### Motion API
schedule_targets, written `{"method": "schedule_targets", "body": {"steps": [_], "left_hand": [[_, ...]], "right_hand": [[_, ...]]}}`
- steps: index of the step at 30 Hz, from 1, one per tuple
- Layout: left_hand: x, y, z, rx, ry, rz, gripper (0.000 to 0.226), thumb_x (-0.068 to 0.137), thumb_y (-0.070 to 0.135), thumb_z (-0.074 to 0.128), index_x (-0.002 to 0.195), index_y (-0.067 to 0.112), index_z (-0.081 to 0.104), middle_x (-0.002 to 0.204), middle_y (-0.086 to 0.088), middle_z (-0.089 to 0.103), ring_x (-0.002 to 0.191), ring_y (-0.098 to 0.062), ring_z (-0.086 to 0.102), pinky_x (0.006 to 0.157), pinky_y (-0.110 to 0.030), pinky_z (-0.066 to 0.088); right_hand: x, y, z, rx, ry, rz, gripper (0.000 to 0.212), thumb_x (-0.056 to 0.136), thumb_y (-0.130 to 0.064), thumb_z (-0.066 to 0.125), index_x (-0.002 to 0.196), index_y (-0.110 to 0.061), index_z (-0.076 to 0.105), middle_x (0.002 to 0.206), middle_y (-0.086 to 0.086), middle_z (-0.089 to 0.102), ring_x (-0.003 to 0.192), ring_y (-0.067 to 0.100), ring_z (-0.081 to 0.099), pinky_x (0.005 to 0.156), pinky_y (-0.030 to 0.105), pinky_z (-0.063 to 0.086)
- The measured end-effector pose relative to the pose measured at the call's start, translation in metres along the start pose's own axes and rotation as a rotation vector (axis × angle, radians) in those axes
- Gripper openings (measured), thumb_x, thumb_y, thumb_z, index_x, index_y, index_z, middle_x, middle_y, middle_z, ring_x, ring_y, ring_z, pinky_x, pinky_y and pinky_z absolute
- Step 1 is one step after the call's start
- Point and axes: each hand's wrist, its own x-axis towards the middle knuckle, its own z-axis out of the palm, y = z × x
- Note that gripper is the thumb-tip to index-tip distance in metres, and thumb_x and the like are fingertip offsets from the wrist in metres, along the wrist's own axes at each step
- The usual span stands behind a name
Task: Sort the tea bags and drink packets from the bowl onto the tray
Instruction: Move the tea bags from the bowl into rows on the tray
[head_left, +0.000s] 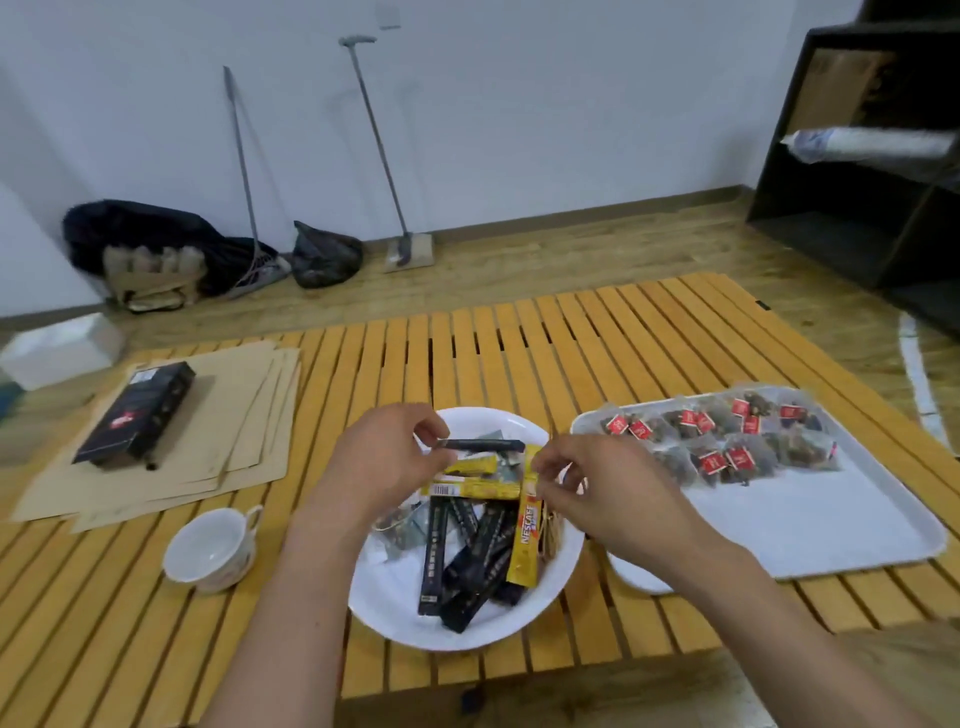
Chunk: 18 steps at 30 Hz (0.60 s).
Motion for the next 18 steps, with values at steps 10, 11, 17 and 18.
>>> {"method": "schedule_targets", "body": {"steps": [10, 11, 17, 18], "left_hand": [[-0.024, -0.032, -0.019, 0.072, -0.223, -0.229, 0.025, 0.079, 0.012, 0.080, 0.068, 0.032, 0.070, 0.077, 0.010, 0.070, 0.082, -0.015, 0.067, 0.071, -0.029, 0.053], [-0.024, -0.028, -0.024, 0.020, -0.180, -0.200, 0.022, 0.082, 0.013, 0.078, 0.072, 0.032, 0.072, 0.076, 0.009, 0.072, 0.079, -0.013, 0.068, 0.070, -0.028, 0.053], [-0.027, 0.016, -0.035, -0.596, -0.106, -0.028, 0.007, 0.093, 0.023, 0.073, 0.093, 0.016, 0.076, 0.072, -0.003, 0.076, 0.063, -0.008, 0.066, 0.060, -0.021, 0.048], [-0.025, 0.023, -0.029, -0.684, -0.119, -0.045, 0.012, 0.095, 0.023, 0.071, 0.092, 0.012, 0.076, 0.073, -0.002, 0.074, 0.065, -0.011, 0.065, 0.061, -0.023, 0.049]], "right_hand": [[0.006, -0.042, 0.035, -0.042, -0.071, -0.084, 0.022, 0.094, -0.035, 0.065, 0.114, -0.031, 0.071, 0.105, -0.014, 0.071, 0.089, 0.005, 0.065, 0.072, 0.025, 0.053], [0.006, -0.041, 0.034, 0.011, -0.077, -0.065, 0.025, 0.092, -0.037, 0.067, 0.117, -0.032, 0.070, 0.106, -0.016, 0.071, 0.087, 0.003, 0.066, 0.074, 0.026, 0.055], [0.003, -0.033, 0.015, 0.592, -0.123, 0.037, 0.063, 0.074, -0.031, 0.090, 0.129, -0.037, 0.059, 0.121, -0.019, 0.063, 0.101, -0.001, 0.067, 0.079, 0.023, 0.058], [0.003, -0.031, 0.011, 0.666, -0.101, 0.057, 0.059, 0.075, -0.024, 0.090, 0.125, -0.034, 0.062, 0.116, -0.016, 0.066, 0.097, 0.002, 0.069, 0.078, 0.024, 0.058]]}}
